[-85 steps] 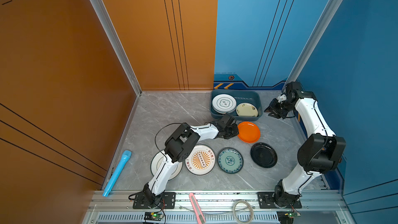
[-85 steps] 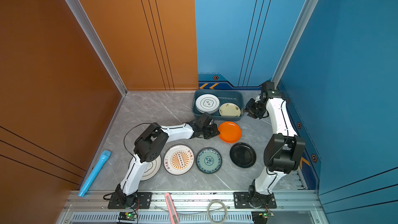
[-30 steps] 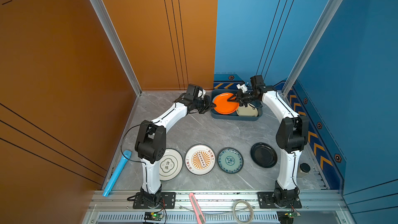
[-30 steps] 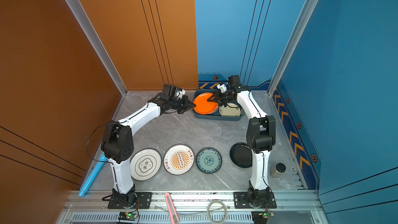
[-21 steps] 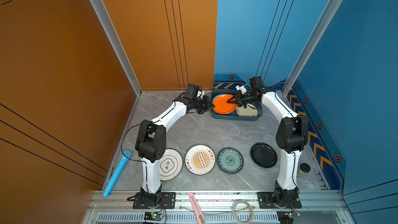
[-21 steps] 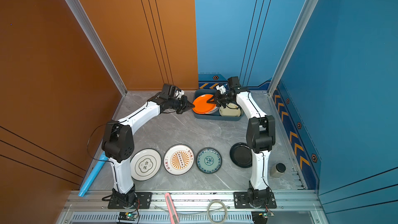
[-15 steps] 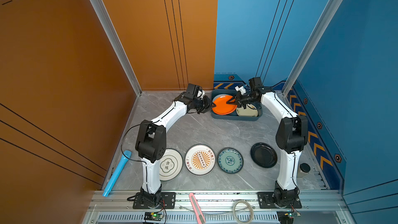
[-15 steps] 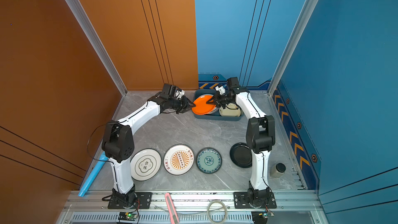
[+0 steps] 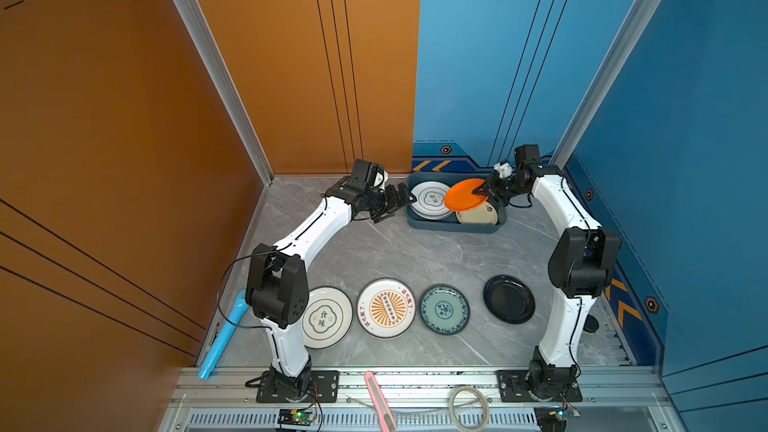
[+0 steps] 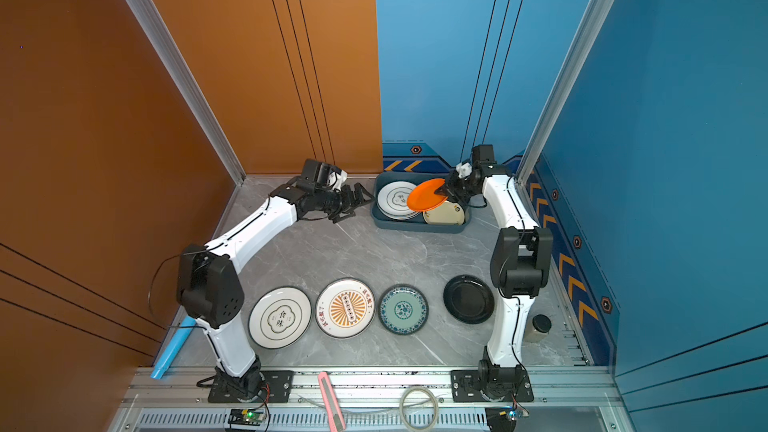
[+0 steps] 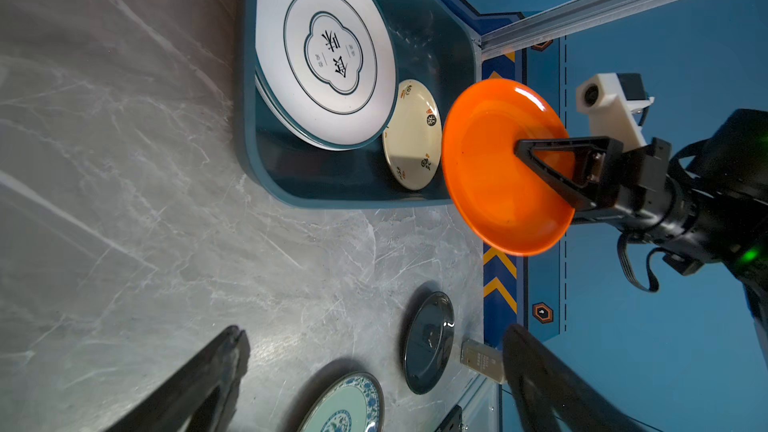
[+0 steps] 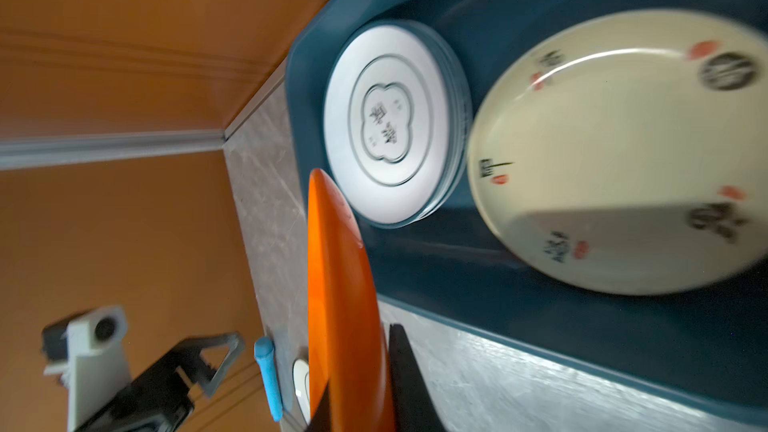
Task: Place the plates into the plastic bin on the countertop
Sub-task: 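Lower the orange plate into the teal bin with the right gripper while left withdraws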
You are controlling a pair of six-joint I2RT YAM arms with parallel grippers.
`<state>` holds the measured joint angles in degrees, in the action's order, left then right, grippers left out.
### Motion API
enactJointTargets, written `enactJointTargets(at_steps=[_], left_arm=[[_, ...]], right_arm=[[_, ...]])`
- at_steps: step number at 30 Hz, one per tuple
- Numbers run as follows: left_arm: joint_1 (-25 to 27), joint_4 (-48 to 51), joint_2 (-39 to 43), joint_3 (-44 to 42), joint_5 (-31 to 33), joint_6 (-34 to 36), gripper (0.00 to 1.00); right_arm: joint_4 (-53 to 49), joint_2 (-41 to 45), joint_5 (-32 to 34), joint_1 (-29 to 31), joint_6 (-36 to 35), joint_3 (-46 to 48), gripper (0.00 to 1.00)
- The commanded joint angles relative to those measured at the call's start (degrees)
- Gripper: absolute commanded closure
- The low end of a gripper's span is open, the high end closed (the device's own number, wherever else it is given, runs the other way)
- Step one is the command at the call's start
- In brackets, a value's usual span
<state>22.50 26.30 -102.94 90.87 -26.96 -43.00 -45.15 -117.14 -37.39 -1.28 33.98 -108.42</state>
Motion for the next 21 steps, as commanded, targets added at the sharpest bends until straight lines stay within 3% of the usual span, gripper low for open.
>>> enactJointTargets(at_steps=[1,8,21], left_arm=[[-0.09,1.97,3.28,-4.15,2.86,1.78,0.02],[-0.05,-1.89,9.36,-13.38,3.86,1.26,0.02],[6.73,7.42,7.75,-11.28,1.98,13.92,0.01]], right_arm=[[-4.81,-0.13,6.33,-0.60,0.25,-3.57,1.00],[-10.29,-6.28,12.41,-1.36,-1.72,-10.59,1.00],[-14.88,-13.76,16.28,-0.66,-2.73,-16.83,1.00]])
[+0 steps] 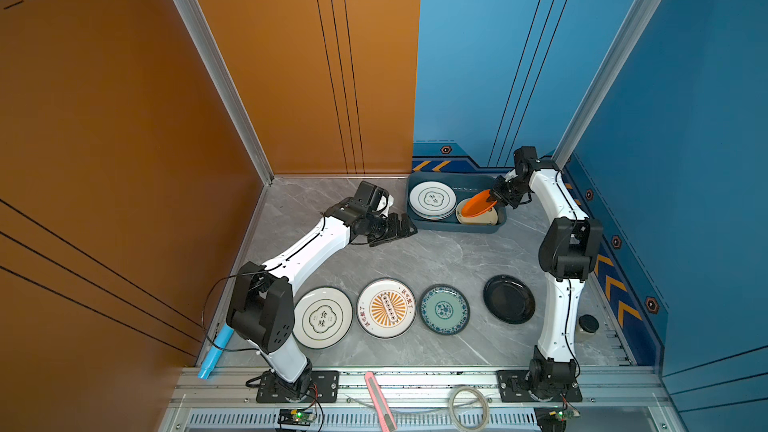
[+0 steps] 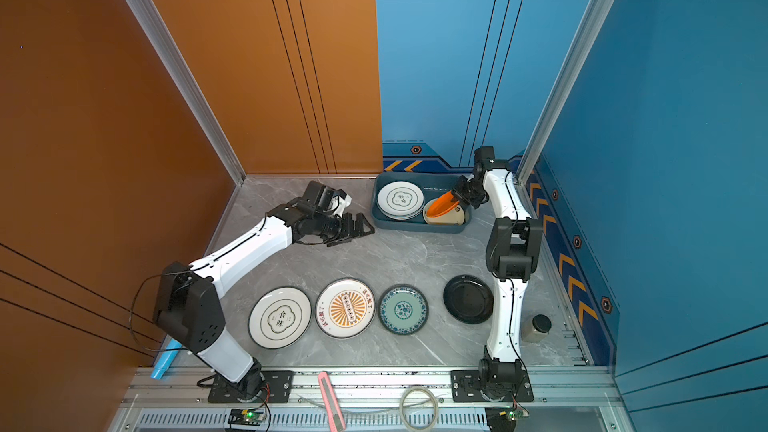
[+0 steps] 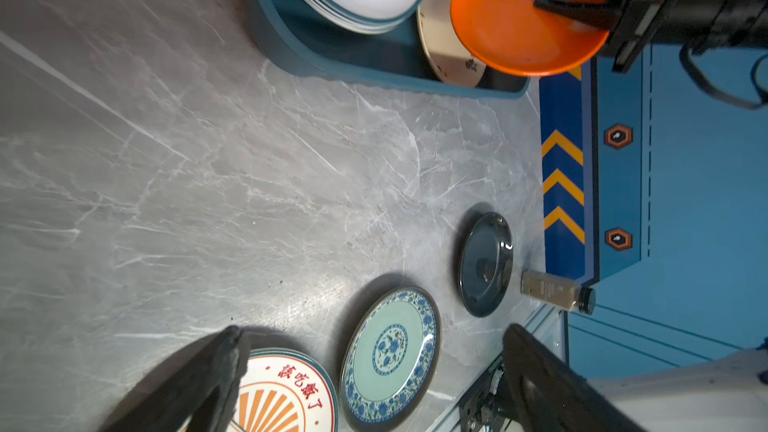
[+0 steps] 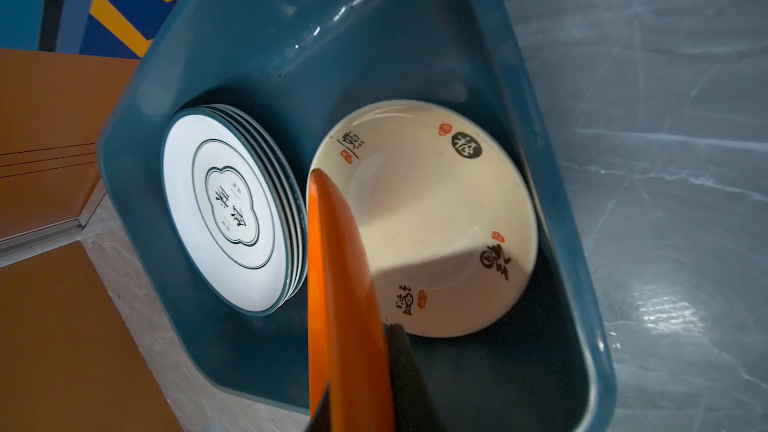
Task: Place the plates into the plastic bin on the countertop
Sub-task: 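Lower the orange plate into the teal bin with the right gripper while left withdraws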
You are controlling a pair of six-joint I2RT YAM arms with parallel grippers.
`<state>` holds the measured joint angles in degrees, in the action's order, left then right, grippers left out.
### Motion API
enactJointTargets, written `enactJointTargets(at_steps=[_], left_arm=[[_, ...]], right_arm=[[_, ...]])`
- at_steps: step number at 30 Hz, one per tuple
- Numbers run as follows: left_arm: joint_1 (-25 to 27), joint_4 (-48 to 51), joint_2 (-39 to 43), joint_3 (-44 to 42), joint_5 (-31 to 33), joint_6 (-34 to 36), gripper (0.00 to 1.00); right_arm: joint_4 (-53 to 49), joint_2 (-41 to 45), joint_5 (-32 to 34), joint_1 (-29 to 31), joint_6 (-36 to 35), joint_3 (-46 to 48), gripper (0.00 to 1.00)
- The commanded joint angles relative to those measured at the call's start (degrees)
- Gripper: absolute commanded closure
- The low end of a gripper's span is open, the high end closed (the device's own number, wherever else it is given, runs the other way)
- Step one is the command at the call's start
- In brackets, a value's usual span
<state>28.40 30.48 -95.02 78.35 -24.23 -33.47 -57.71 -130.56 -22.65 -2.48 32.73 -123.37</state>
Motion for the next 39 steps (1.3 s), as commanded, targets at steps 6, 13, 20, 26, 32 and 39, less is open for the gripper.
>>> enactJointTargets(at_steps=[6,13,20,26,32,39], left_arm=[[1.96,4.26,-1.32,1.58,-2.55,7.52,0.02],[4.13,10.58,-5.61,5.75,-3.20,13.34,0.05],[5.43,12.06,-8.31,7.26,-3.88,14.84,0.07],[5.95,12.03,-9.78,7.69,-4.51,15.26,0.08],[6.14,12.08,-11.41,8.66,-5.72,15.67,0.09],[6.14,14.40,-14.33,11.57,-7.28,17.74,0.10]], right_arm=[[-2.40,-1.83,1.87,0.90,-2.13,-1.46,1.00],[-2.49,-3.42,2.43,0.81,-2.14,-1.21,1.00],[-3.05,-4.35,3.27,0.37,-2.30,-1.35,0.94],[-4.58,-3.99,4.23,-0.22,-3.51,-1.26,0.78],[-5.55,-3.08,5.03,-1.20,-4.22,-1.21,0.74],[-6.89,-1.90,5.89,-2.26,-5.26,-0.52,0.70]])
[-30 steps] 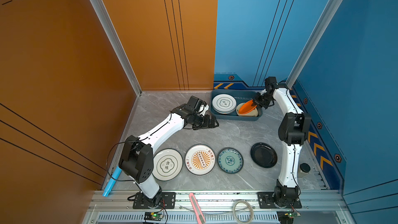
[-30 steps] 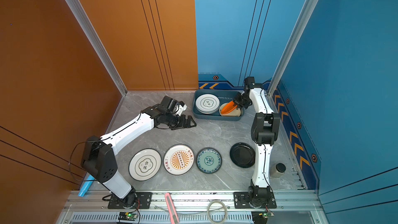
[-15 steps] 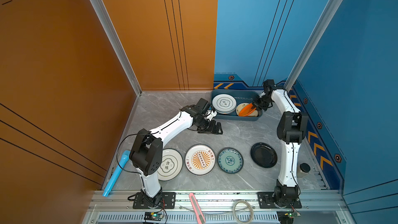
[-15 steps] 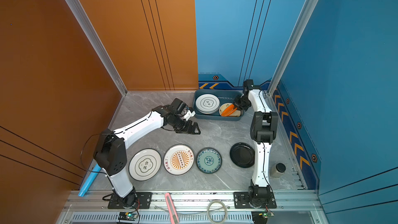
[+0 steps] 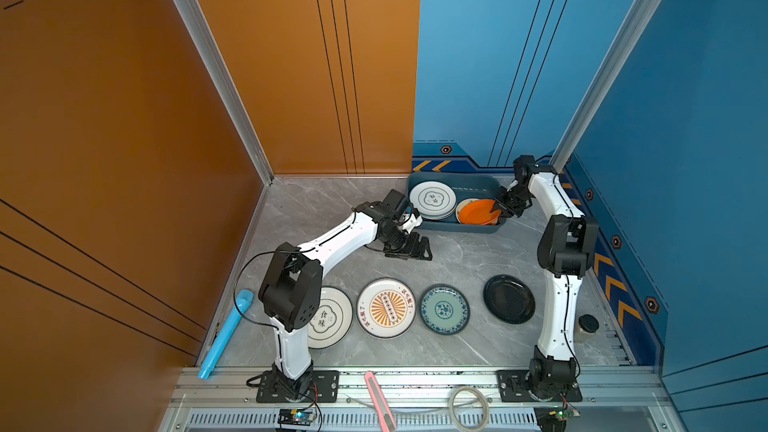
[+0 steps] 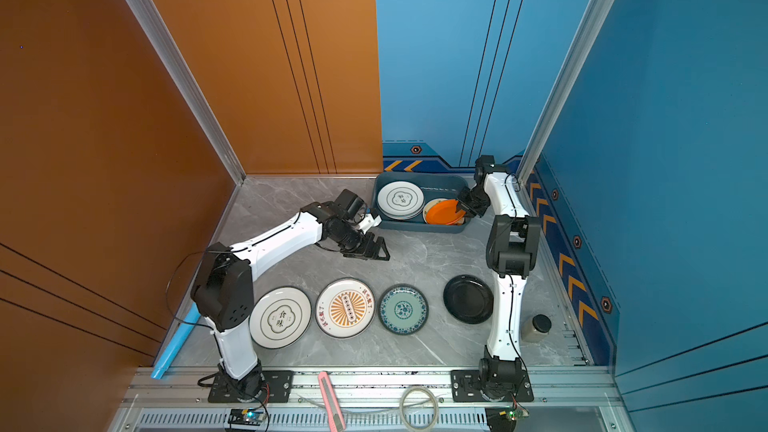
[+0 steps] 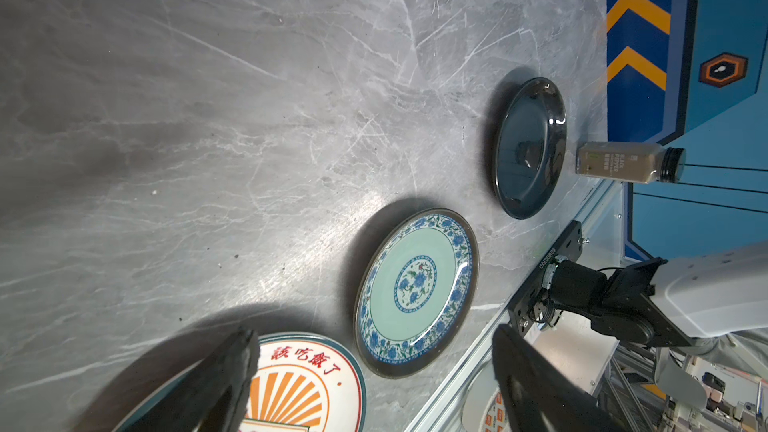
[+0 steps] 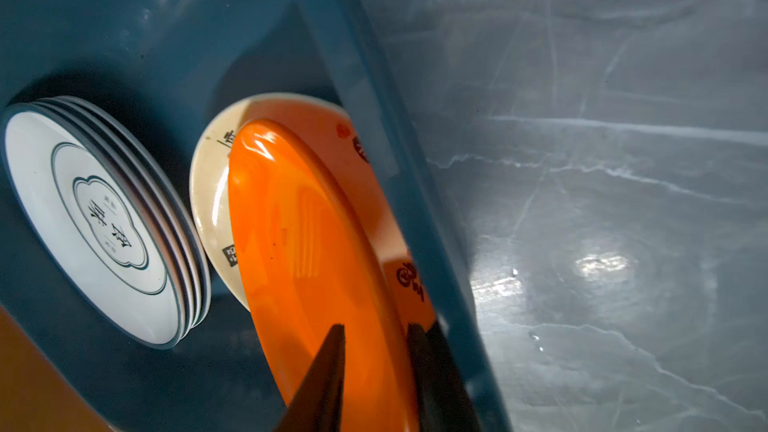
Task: Place the plates into the plastic bin on the countertop
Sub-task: 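Lower the orange plate into the teal bin with the right gripper while left withdraws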
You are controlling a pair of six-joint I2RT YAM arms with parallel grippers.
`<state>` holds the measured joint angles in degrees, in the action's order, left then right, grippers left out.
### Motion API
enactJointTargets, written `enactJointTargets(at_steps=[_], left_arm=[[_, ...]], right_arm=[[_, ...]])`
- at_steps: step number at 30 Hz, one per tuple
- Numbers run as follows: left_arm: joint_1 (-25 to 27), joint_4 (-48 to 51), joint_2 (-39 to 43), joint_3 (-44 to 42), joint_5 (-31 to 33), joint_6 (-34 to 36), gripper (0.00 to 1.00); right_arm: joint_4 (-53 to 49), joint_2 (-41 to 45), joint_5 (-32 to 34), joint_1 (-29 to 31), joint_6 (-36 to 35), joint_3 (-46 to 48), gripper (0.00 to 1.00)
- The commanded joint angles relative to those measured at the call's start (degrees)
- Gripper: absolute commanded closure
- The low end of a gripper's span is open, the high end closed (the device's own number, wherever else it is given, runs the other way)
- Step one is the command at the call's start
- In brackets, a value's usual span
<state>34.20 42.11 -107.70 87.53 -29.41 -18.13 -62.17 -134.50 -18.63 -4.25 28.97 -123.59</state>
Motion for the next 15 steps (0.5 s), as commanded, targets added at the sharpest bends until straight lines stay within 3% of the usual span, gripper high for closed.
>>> enactJointTargets(at_steps=[1,15], left_arm=[[0.35,3.50,-2.16,3.05,-2.14,3.01,0.10],[0.35,10.60,-5.43,6.61,-1.75,10.01,0.10]], right_arm=[[-2.50,2.28,2.02,-0.63,-1.55,-0.10,0.69],[-4.10,4.48,1.60,-1.29,-2.34,0.63,0.61]])
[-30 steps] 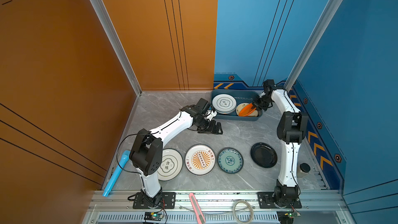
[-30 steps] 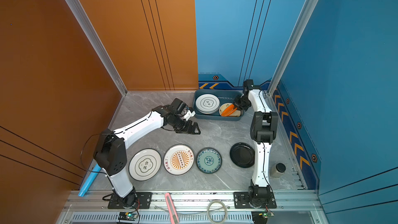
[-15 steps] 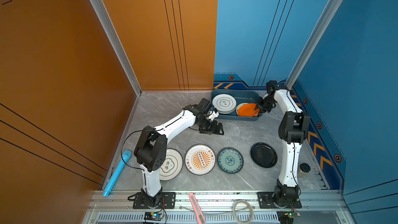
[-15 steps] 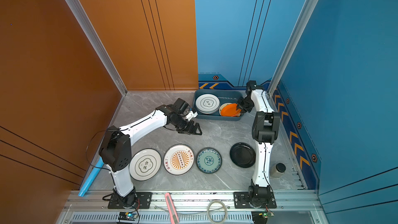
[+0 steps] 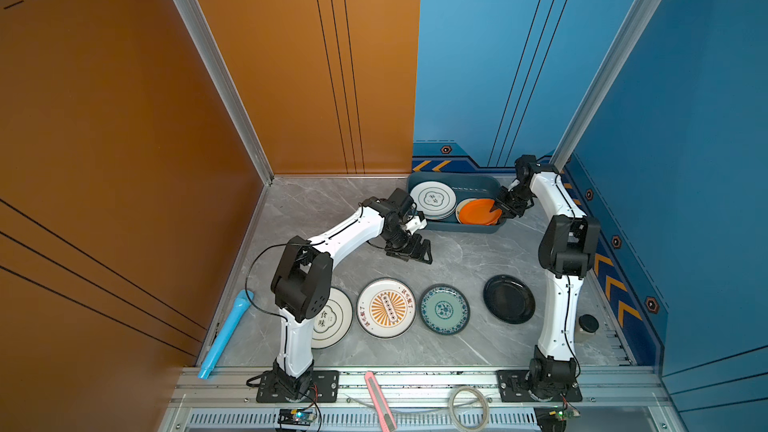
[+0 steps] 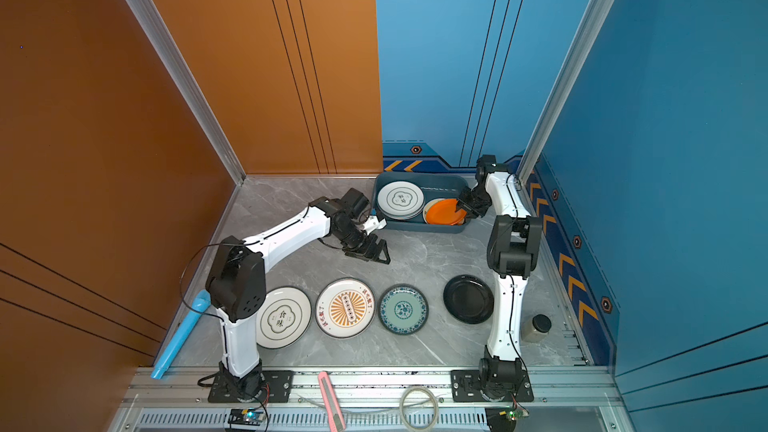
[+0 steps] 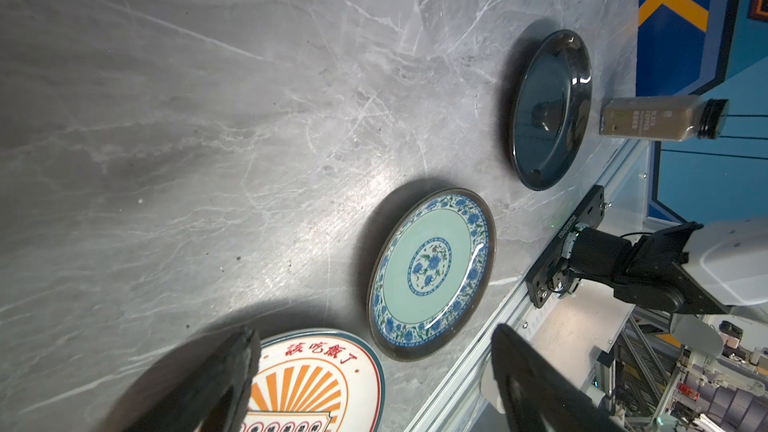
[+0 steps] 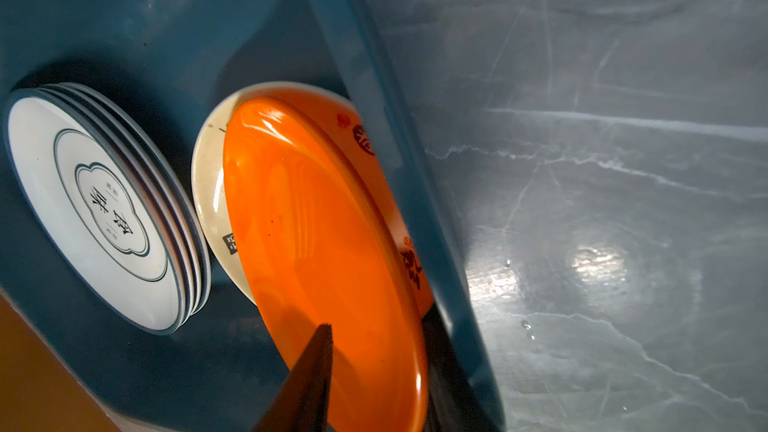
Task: Place the plates into the plastic bin on the countertop
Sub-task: 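Lower the orange plate into the teal bin with the right gripper while left withdraws, then open and raise the right gripper while left reaches to the floral plate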
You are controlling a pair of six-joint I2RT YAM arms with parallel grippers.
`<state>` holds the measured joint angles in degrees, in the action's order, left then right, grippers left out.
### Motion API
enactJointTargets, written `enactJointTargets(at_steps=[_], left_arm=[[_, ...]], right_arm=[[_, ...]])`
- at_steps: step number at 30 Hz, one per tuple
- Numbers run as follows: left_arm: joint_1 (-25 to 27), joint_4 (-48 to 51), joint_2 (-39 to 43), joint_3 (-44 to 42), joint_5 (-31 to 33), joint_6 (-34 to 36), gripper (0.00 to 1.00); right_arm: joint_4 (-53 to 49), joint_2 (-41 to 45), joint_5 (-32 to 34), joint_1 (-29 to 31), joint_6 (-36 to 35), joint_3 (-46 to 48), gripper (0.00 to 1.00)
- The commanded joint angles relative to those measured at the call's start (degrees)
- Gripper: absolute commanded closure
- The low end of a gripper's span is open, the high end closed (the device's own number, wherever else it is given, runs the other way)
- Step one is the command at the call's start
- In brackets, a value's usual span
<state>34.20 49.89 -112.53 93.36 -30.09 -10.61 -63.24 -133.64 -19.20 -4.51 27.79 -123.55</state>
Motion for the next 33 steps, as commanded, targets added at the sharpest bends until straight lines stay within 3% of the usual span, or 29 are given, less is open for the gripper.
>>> enactJointTargets(at_steps=[1,18,28,29,33], left_arm=[[0.35,2.85,-0.58,0.61,-1.11,2.61,0.10],[1.72,4.26,-0.28,-1.69,-2.12,5.74,0.12],[4.82,5.32,-2.22,-2.69,-2.74,10.05,0.13],[5.02,5.31,-2.58,-2.88,-2.78,10.52,0.18],[5.51,5.23,-4.09,-3.19,-2.52,12.47,0.22]], right_arm=[[-3.15,3.85,2.22,-1.02,-1.16,0.59,0.62],[-4.26,8.51,4.53,-1.02,-2.48,4.18,0.61],[-3.42,16.09,-0.04,-1.00,-3.71,6.56,0.58],[-3.47,16.92,-0.36,-1.02,-3.79,7.14,0.58],[-2.88,19.21,-1.09,-0.95,-3.80,10.57,0.57]])
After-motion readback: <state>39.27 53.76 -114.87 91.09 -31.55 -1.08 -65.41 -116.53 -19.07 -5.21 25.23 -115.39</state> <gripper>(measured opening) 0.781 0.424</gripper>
